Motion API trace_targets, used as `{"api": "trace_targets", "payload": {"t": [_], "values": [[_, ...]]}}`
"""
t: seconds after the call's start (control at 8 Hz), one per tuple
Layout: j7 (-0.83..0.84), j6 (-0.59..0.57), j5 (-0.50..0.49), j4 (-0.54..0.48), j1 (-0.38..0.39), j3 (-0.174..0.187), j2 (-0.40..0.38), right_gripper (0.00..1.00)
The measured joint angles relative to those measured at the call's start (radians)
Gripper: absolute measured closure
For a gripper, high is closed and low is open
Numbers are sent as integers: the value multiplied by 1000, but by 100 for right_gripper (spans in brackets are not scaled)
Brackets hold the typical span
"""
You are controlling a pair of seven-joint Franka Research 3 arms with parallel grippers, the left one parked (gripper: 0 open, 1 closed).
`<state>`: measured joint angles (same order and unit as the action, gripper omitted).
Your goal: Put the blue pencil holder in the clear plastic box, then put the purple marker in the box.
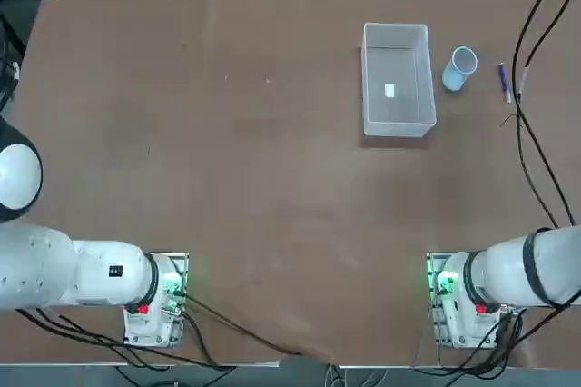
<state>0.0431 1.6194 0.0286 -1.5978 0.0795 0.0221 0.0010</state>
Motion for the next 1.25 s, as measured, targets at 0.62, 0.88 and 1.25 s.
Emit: {"api": "trace_targets", "payload": {"t": [0.62, 0.88, 1.25], "values": [[0, 0, 0, -5, -6, 4, 10, 0], [0, 20, 1, -17, -37, 9, 51, 0], [-1, 127, 1, -36, -91, 11, 166, 0]]}}
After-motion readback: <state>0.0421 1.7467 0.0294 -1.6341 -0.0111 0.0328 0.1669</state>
